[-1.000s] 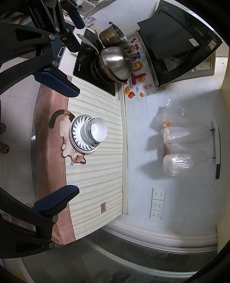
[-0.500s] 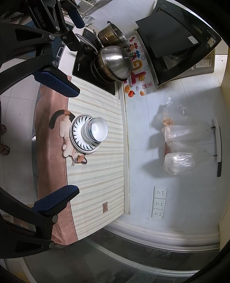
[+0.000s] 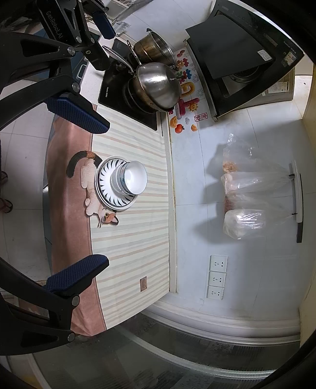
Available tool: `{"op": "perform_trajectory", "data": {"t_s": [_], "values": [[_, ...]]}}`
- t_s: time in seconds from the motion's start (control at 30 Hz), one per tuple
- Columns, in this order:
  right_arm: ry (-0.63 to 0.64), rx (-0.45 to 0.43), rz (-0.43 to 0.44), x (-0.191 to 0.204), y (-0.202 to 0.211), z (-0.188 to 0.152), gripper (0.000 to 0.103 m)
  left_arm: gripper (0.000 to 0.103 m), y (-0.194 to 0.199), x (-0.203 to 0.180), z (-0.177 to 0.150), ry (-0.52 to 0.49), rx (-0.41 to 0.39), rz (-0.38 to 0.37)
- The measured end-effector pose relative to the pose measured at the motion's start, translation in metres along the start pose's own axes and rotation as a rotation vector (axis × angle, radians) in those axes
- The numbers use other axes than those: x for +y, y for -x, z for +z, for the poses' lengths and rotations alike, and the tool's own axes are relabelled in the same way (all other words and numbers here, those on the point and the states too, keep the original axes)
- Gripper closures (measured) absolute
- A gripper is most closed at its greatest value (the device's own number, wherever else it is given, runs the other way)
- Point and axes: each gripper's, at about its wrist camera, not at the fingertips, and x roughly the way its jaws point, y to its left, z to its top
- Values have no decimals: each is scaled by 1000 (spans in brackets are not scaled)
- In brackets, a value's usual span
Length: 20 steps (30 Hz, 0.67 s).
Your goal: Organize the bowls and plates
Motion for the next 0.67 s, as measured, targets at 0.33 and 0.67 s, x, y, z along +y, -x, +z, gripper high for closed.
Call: {"op": "perform_trajectory", "data": {"t_s": [0.33,0.67], "values": [[-1,-1,-1,0,1,0,1,12,-1,1,3,-1,-5,2],[-1,-1,1,-1,0,1,1,12,1,1,7,-4,-23,8]]}}
